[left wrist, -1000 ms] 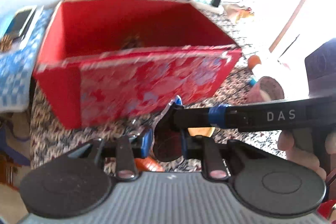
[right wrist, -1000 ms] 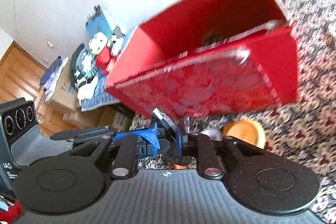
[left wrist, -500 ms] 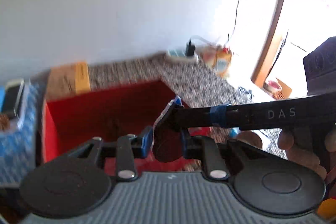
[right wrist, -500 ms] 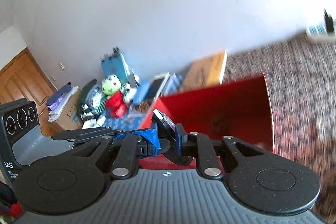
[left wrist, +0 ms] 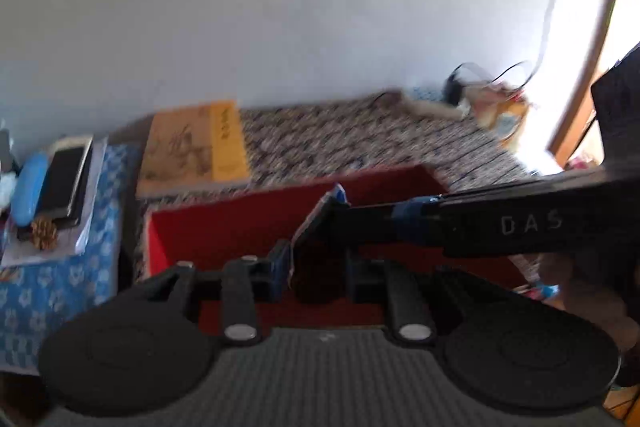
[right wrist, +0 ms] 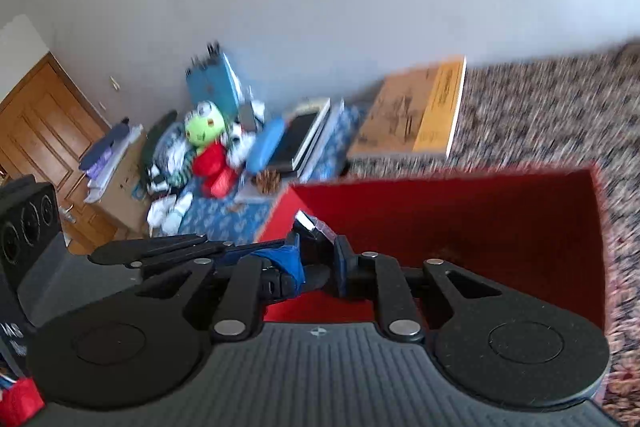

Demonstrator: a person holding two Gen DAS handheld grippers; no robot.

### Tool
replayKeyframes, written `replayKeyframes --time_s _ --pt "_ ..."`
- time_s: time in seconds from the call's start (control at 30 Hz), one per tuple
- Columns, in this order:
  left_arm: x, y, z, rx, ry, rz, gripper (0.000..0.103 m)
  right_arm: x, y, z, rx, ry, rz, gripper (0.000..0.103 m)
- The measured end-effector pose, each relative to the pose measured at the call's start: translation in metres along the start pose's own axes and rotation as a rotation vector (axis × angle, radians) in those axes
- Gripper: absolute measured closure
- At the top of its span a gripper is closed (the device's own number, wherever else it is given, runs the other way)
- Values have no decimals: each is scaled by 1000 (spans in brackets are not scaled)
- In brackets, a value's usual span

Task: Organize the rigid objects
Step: 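Carry the black oval item with the right tool into the red box, then open the right tool to release the black item inside the box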

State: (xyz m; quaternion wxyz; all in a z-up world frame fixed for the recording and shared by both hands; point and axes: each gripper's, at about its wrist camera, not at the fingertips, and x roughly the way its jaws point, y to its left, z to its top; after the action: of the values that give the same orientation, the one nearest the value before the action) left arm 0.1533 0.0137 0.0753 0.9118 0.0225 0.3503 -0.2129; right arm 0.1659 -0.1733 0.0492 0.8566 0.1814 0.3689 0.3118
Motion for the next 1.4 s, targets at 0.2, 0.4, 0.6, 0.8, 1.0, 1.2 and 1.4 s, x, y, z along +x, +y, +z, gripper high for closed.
replayKeyframes --time_s 0.2,0.4,0.6,0.8,1.0,1.2,1.4 --pt "46 30 -14 -91 128 13 96 45 -5 -1 46 117 27 103" --pt "63 37 -19 -114 173 83 96 64 -18 -3 70 129 -9 103" --pt "66 36 -18 -107 182 128 95 59 -34 0 122 88 -3 103" --pt "68 32 -18 -91 198 184 95 51 -35 -1 133 25 -39 103" --pt "71 26 -18 -69 213 240 95 50 -31 -2 105 -15 -94 98" --pt "71 20 -18 -61 222 297 94 48 -33 -3 109 -37 -122 97" --pt "67 14 -18 -56 222 328 93 45 -32 -5 109 -60 -148 96"
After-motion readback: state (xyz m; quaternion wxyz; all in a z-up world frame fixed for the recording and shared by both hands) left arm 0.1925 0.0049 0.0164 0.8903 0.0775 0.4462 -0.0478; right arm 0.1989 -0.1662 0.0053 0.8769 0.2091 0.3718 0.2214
